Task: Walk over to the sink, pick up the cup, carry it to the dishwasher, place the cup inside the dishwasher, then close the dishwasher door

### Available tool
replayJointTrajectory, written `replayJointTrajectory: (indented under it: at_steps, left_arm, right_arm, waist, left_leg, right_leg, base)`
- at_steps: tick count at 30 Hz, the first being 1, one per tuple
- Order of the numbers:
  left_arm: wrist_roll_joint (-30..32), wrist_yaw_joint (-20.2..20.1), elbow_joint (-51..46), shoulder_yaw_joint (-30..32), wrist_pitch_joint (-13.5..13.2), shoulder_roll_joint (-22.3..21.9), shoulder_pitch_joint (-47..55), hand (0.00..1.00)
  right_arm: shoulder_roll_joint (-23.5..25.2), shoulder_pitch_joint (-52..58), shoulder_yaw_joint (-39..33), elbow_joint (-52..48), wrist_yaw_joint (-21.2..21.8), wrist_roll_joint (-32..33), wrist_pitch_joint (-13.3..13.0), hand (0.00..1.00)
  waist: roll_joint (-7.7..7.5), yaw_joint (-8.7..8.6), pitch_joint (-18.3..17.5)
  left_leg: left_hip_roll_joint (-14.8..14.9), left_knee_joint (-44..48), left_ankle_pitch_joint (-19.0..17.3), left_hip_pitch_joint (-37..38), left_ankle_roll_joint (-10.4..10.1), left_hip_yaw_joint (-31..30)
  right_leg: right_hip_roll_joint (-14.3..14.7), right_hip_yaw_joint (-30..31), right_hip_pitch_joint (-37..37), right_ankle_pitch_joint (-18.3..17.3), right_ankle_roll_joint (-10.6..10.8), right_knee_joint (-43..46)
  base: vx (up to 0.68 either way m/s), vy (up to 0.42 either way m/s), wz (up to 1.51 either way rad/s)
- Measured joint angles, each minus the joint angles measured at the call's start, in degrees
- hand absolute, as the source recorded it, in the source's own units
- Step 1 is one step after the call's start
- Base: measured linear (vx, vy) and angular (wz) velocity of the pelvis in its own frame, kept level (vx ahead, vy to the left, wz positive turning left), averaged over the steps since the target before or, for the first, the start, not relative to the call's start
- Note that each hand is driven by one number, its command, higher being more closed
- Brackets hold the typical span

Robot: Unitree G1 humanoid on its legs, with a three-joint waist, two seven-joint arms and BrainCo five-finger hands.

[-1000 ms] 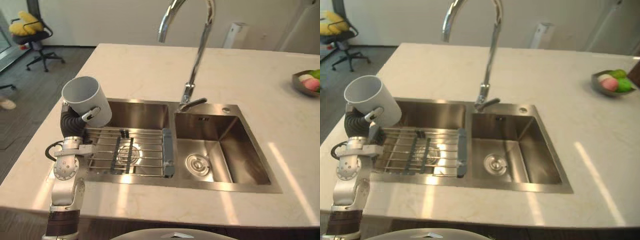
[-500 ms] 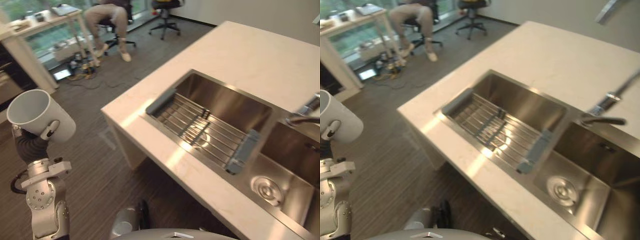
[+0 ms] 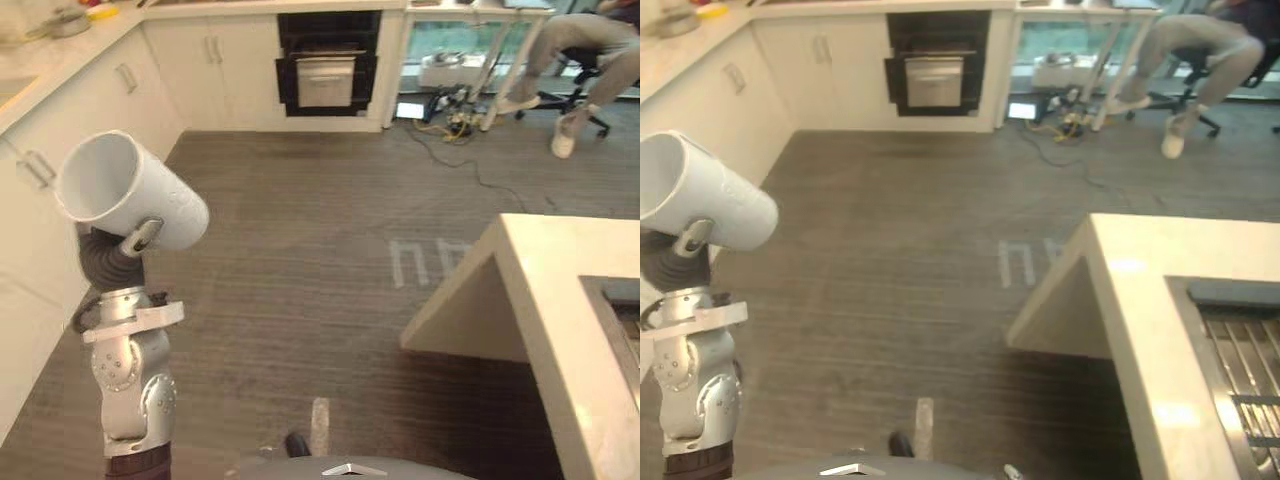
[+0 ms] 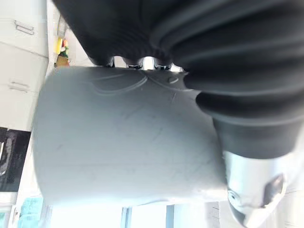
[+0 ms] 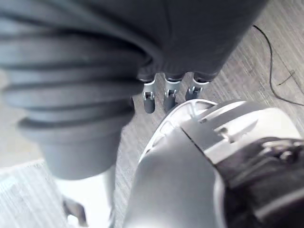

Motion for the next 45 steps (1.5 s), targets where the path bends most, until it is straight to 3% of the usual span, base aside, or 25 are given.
replayJointTrajectory:
  at_steps: [1, 2, 3, 4, 5, 6, 7, 8, 9, 10, 13, 16, 17, 24, 31, 36, 38, 39, 40, 41, 43, 45]
  left_arm:
    - [0.00, -0.26, 0.60, -1.78, 0.01, 0.02, -0.16, 1.00]
    - [0.01, -0.71, 3.17, -4.95, -0.40, 0.66, -1.46, 1.00]
    - [0.02, -1.06, 7.38, -7.84, -0.58, 1.63, -4.49, 1.00]
    - [0.04, -1.23, 9.67, -9.13, -0.56, 1.85, -6.14, 1.00]
    - [0.04, -1.36, 13.33, -10.45, -0.54, 1.68, -8.04, 1.00]
    - [0.05, -1.27, 14.53, -10.41, -0.51, 1.20, -8.01, 1.00]
    - [0.07, -0.47, 15.45, -10.94, -0.29, 1.72, -8.84, 1.00]
    - [0.17, 0.37, 15.78, -12.45, 0.46, 2.00, -8.69, 1.00]
    - [0.23, 0.76, 15.81, -13.49, 1.34, 2.08, -8.74, 1.00]
    - [0.73, 0.90, 15.57, -15.29, 2.37, 2.39, -8.85, 1.00]
    - [1.15, 1.21, 14.69, -15.21, 4.98, 4.31, -6.76, 1.00]
    - [1.10, 1.05, 13.37, -14.25, 6.49, 6.82, -3.35, 1.00]
    - [-0.07, -1.98, 12.61, -14.24, 6.67, 7.72, -2.89, 1.00]
    - [-0.07, -1.77, 12.81, -13.70, 6.30, 7.41, -2.90, 1.00]
    - [-0.02, 2.13, 15.96, -11.06, 2.48, 5.45, -2.99, 1.00]
    - [0.22, 3.57, 14.93, -9.83, 0.35, 2.86, -3.14, 1.00]
    - [0.13, 3.37, 14.91, -9.64, 0.35, 2.24, -3.21, 1.00]
    - [0.02, 3.00, 14.98, -9.13, 0.35, 2.28, -3.32, 1.00]
    - [0.00, 2.95, 15.02, -9.21, 0.36, 2.25, -3.32, 1.00]
    - [-0.01, 2.74, 15.01, -9.21, 0.35, 2.18, -3.33, 1.00]
    - [0.01, 2.16, 14.94, -9.52, 0.28, 2.22, -3.47, 1.00]
    - [0.00, 2.15, 14.97, -10.23, 0.52, 2.19, -4.12, 1.00]
  right_arm:
    - [-0.05, 0.28, -1.02, -0.73, 0.11, 0.03, -0.64, 0.00]
    - [0.12, 0.63, -3.07, -2.16, 1.06, 0.12, -1.43, 0.00]
    - [0.91, 0.85, -3.78, -1.98, 2.73, 0.04, -1.53, 0.00]
    - [1.75, 1.38, -4.38, -1.88, 3.65, -0.04, -1.57, 0.00]
    - [3.42, 2.14, -5.30, -1.36, 5.04, -0.01, -1.91, 0.00]
    - [4.66, 2.18, -6.42, -0.64, 5.30, -0.02, -2.24, 0.00]
    - [6.55, 2.97, -7.19, -0.16, 6.30, 0.41, -3.49, 0.00]
    - [6.22, 3.25, -6.29, 0.16, 6.27, -0.02, -4.02, 0.00]
    - [6.15, 3.72, -6.06, 0.24, 6.25, -0.03, -4.10, 0.00]
    - [6.11, 4.19, -5.15, 0.35, 6.07, -0.04, -4.05, 0.00]
    - [4.89, 2.96, -3.92, 0.73, 6.09, -0.03, -4.13, 0.00]
    - [4.23, -0.32, -1.24, 0.35, 6.19, 0.09, -4.60, 0.00]
    - [6.12, -6.42, 4.86, 2.45, 3.99, 0.22, -7.28, 0.00]
    - [6.14, -5.49, 4.79, 2.43, 4.01, 0.66, -7.36, 0.00]
    - [6.17, -2.98, 1.84, 2.42, 4.10, 1.26, -6.67, 0.00]
    - [6.25, -1.74, -1.93, 2.94, 4.82, 1.25, -5.52, 0.00]
    - [6.07, -1.31, -2.52, 2.84, 4.80, 2.45, -5.55, 0.00]
    - [6.42, -1.20, -2.54, 2.41, 4.80, 3.22, -5.62, 0.00]
    - [6.53, -1.09, -2.61, 2.39, 4.81, 3.68, -5.69, 0.00]
    - [6.57, -0.90, -2.82, 2.41, 4.83, 4.66, -5.79, 0.00]
    - [6.58, -0.44, -2.90, 2.46, 4.90, 4.67, -6.02, 0.00]
    - [7.01, -0.34, -3.68, 2.56, 4.93, 4.72, -6.03, 0.00]
  waist:
    - [0.58, -0.23, -0.29]
    - [1.30, -1.46, -0.61]
    - [1.31, -2.79, -0.71]
    - [1.22, -3.39, -0.74]
    - [0.38, -4.75, -0.68]
    - [-0.95, -5.42, -0.86]
    - [-3.22, -6.29, -0.84]
    - [-4.34, -5.81, -0.91]
    - [-5.19, -6.00, -1.52]
    - [-5.05, -5.77, -1.86]
    - [-5.25, -4.07, -2.33]
    - [-4.66, -3.48, -2.92]
    - [-7.71, -3.24, -1.78]
    - [-7.67, -3.53, -1.75]
    - [-7.50, -4.55, -1.73]
    - [-6.95, -4.66, -1.66]
    - [-6.06, -4.87, -1.20]
    - [-6.58, -5.37, -0.40]
    - [-6.39, -5.63, 0.02]
    - [-6.75, -5.50, 0.27]
    - [-6.68, -5.60, 0.27]
    - [-6.50, -6.07, 0.30]
  left_leg:
    - [0.04, 0.03, -0.12, -0.32, 0.20, -1.97]
    - [0.27, 0.33, 0.31, -1.05, 1.92, -5.92]
    - [0.08, 0.24, 0.90, -1.95, 2.19, -10.34]
    - [-0.24, -0.08, 0.95, -2.43, 1.81, -12.46]
    - [-0.43, -0.03, -1.91, -2.62, -0.05, -13.03]
    - [-0.51, 0.69, -4.70, -2.18, -2.75, -10.21]
    - [2.48, 12.09, -7.67, -4.53, 4.15, -6.27]
    - [0.88, 14.08, -9.61, -5.07, -0.10, -9.47]
    - [0.19, 13.61, -9.02, -4.86, 0.22, -11.06]
    - [-0.93, 11.12, -7.43, -4.31, -0.06, -13.36]
    - [-2.22, 3.37, -2.71, 0.01, -1.01, -14.93]
    - [-2.01, -0.16, -0.38, 1.99, -1.87, -15.42]
    - [-0.99, -0.21, -0.10, 3.13, -2.52, -16.00]
    - [-0.96, -0.20, -0.76, 3.23, -3.02, -15.44]
    - [-1.49, -0.14, -1.42, 2.54, -2.77, -16.84]
    - [-2.49, 0.20, -2.82, 3.00, -2.28, -18.03]
    - [-1.99, 0.44, -3.55, 4.44, -1.35, -18.70]
    - [-2.31, 3.53, -5.40, 4.89, -0.52, -19.59]
    - [-2.40, 5.38, -6.68, 5.11, -0.33, -20.06]
    - [-2.40, 8.36, -9.02, 5.43, -0.34, -20.94]
    - [-1.98, 11.05, -11.89, 5.50, -1.07, -22.05]
    - [-1.91, 11.93, -13.40, 6.15, -1.32, -23.38]
  right_leg:
    - [-0.44, 4.74, -1.58, -0.09, -2.77, 2.59]
    - [1.10, 16.86, -5.19, -4.00, -1.58, 5.68]
    - [5.56, 29.98, -7.19, -8.07, -0.46, 4.64]
    - [7.77, 36.03, -8.31, -9.25, -0.24, 4.30]
    - [11.25, 46.05, -9.68, -10.12, 1.17, 3.35]
    - [11.30, 50.63, -10.19, -9.76, 2.01, 1.89]
    - [10.39, 55.35, -10.43, -10.95, 5.27, 0.78]
    - [9.31, 58.77, -10.32, -10.98, 5.27, 0.17]
    - [9.07, 58.93, -9.97, -9.70, 4.49, -0.93]
    - [8.97, 57.79, -9.80, -7.11, 4.31, -2.84]
    - [8.67, 56.21, -9.48, -2.72, 5.61, -3.78]
    - [9.13, 55.26, -8.94, -2.62, 6.70, -4.80]
    - [10.63, 53.40, -3.44, 0.17, 6.45, -12.71]
    - [10.74, 54.06, -3.54, 0.20, 6.34, -13.36]
    - [10.57, 53.30, -4.24, -0.83, 5.56, -12.74]
    - [8.53, 52.79, -10.09, -6.88, 6.19, 2.44]
    - [7.26, 51.47, -15.99, -7.20, 5.72, 18.68]
    - [5.58, 51.83, -19.38, -5.51, 3.55, 28.66]
    - [4.96, 52.05, -21.22, -4.65, 2.52, 33.12]
    - [4.48, 52.38, -24.10, -5.96, 2.47, 40.30]
    - [4.61, 52.26, -27.28, -9.60, 3.11, 42.48]
    - [4.94, 51.84, -29.76, -11.14, 4.14, 34.91]
  base:
    - [0.01, 0.283, 0.87]
    - [-0.02, 0.337, 1.30]
    - [-0.08, 0.296, 1.55]
    - [-0.14, 0.185, 1.82]
    - [-0.13, 0.108, 1.34]
    - [-0.09, -0.014, 1.42]
    - [-0.08, -0.105, 1.03]
    - [-0.06, -0.136, 1.06]
    - [-0.08, -0.050, 1.08]
    - [-0.01, -0.029, 1.09]
    - [0.03, -0.061, 0.51]
    - [0.00, -0.097, 0.07]
    - [-0.01, -0.041, 0.05]
    - [0.00, 0.004, -0.05]
    - [0.05, 0.004, 0.05]
    - [0.10, 0.033, 0.12]
    - [0.00, 0.075, 0.27]
    - [0.01, 0.063, 0.33]
    - [0.01, 0.038, 0.37]
    - [-0.04, -0.006, 0.36]
    - [-0.10, -0.032, 0.36]
    - [-0.17, -0.060, 0.29]
